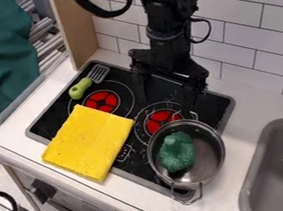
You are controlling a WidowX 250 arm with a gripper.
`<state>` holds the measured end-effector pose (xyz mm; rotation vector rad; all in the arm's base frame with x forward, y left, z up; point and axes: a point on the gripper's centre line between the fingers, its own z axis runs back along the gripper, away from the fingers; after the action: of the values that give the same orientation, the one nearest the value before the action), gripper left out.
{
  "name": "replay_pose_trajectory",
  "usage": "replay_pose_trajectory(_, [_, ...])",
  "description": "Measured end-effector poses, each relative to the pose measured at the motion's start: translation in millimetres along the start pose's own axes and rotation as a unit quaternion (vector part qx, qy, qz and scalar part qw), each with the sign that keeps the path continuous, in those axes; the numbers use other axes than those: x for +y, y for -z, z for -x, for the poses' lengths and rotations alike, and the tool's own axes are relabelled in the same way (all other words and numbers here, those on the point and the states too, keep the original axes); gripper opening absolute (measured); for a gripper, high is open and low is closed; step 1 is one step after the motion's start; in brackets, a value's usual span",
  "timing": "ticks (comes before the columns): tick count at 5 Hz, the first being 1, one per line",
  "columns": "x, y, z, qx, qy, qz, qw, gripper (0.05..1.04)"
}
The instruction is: Put the spatula on top of the yellow rag
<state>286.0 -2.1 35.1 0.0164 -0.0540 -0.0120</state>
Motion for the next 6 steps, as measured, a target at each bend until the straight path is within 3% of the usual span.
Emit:
replay_pose_trajectory(1, [-1,8,5,0.016,0.000,0.004,0.9999,1.008])
replay_pose_trajectory(2, [16,12,-3,0.008,-0.002,0.039,0.9992,1.008])
replay_pose_trajectory(3, [59,13,-23,-0.014,-0.046,0.076,0.9959,1.008])
replay_pose_trajectory(4, [92,10,-44,-0.026,-0.072,0.070,0.9946,1.008])
replay_pose_trajectory(5, [121,23,-59,-0.020,-0.082,0.053,0.9950,1.008])
replay_pose_trajectory(6, [142,26,-62,-0.018,-0.075,0.017,0.9969,1.008])
